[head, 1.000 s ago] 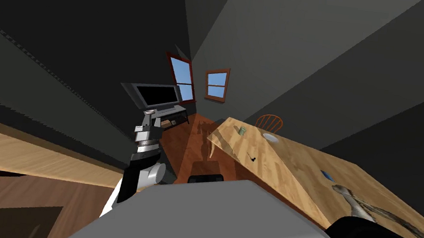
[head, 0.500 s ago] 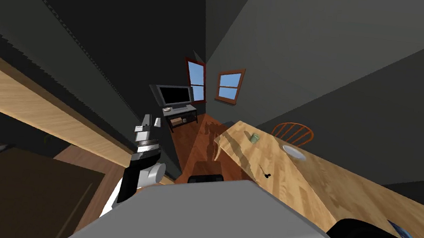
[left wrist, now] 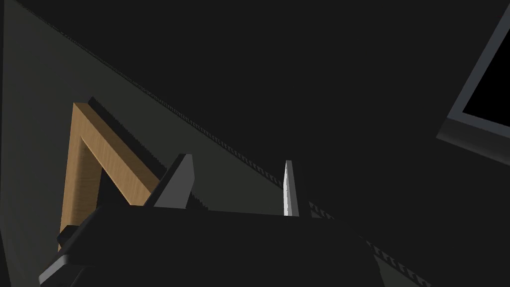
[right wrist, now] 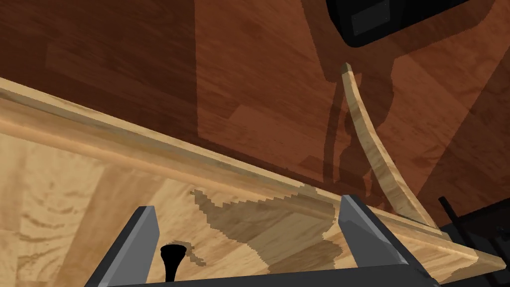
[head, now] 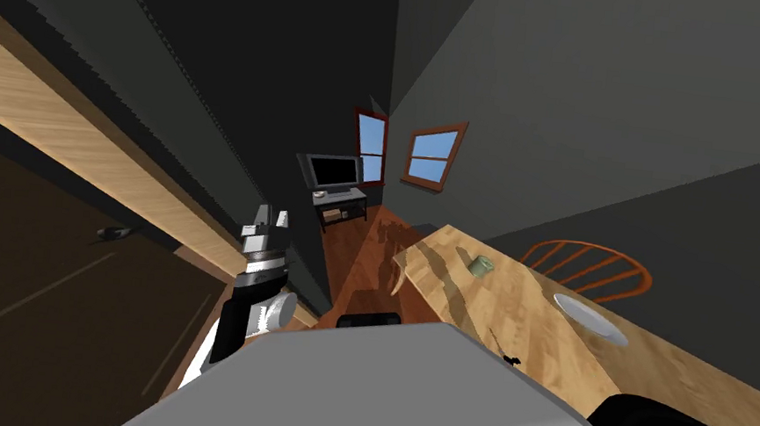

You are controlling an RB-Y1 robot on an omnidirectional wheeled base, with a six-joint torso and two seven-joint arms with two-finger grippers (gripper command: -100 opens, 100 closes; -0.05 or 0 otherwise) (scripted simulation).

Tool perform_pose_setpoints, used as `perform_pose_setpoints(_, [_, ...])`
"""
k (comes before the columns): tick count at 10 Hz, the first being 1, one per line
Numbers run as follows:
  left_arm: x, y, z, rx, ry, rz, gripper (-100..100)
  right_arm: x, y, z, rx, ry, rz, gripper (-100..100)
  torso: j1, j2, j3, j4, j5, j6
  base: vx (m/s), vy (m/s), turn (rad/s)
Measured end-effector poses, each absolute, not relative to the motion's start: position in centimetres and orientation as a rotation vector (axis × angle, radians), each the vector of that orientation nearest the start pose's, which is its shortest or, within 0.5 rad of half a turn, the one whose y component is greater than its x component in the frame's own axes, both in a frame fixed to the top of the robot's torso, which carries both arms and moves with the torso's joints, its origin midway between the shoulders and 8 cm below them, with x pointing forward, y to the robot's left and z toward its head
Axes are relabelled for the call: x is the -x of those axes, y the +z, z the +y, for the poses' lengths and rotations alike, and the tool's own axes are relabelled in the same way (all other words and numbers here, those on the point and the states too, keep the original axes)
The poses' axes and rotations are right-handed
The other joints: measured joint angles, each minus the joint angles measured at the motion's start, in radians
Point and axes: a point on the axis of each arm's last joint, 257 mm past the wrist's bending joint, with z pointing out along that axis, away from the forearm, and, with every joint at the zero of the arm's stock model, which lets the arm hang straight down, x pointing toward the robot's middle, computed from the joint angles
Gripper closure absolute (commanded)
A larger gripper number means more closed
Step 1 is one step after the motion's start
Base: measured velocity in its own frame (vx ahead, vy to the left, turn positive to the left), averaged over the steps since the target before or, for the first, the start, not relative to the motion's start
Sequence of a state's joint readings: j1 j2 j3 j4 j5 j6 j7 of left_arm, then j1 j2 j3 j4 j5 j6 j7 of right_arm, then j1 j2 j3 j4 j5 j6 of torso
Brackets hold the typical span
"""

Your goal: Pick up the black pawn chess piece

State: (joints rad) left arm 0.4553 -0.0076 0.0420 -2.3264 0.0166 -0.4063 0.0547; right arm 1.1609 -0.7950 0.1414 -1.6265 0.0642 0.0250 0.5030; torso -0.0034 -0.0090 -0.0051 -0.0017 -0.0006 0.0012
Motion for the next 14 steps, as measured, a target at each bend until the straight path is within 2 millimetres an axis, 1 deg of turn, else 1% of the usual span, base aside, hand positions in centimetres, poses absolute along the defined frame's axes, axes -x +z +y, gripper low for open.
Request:
perform_pose_setpoints(2, [-35.0,4.3,29.2,0.695,-1.337,0.58,0,8.3,-47.1,-50.3,-0.574,-0.234,2.731,-100,-0.001,0.001,0.001,0.0,0.0,0.0,0.088,-0.049,0.329])
perform_pose_setpoints(4, [-35.0,4.3,29.2,0.695,-1.337,0.58,0,10.9,-47.0,-51.9,-0.518,-0.318,2.791,-100,0.001,0.002,0.001,0.001,0.0,0.0,0.082,-0.047,0.339])
perform_pose_setpoints(5, [-35.0,4.3,29.2,0.695,-1.337,0.58,0,12.3,-46.4,-53.3,-0.474,-0.371,2.83,-100,0.0,0.001,0.001,0.0,0.0,0.0,0.09,-0.067,0.29])
perform_pose_setpoints(7, [-35.0,4.3,29.2,0.695,-1.337,0.58,0,14.4,-45.5,-55.3,-0.41,-0.455,2.884,-100,0.001,0.002,0.001,0.0,0.0,0.001,0.055,-0.036,0.135])
perform_pose_setpoints(8, [-35.0,4.3,29.2,0.695,-1.336,0.58,0,14.6,-45.5,-55.5,-0.406,-0.461,2.887,0,0.003,0.004,0.002,0.001,0.0,0.002,0.007,-0.006,-0.006])
perform_pose_setpoints(9, [-35.0,4.3,29.2,0.695,-1.337,0.58,0,14.5,-45.5,-55.5,-0.406,-0.46,2.886,-100,0.005,0.006,0.003,0.001,0.001,0.002,-0.021,0.019,0.098])
perform_pose_setpoints(14, [-35.0,4.3,29.2,0.695,-1.337,0.58,0,15.1,-46.9,-57.0,-0.464,-0.463,2.882,-100,0.007,0.01,0.006,0.002,0.001,0.002,-0.038,0.035,0.084])
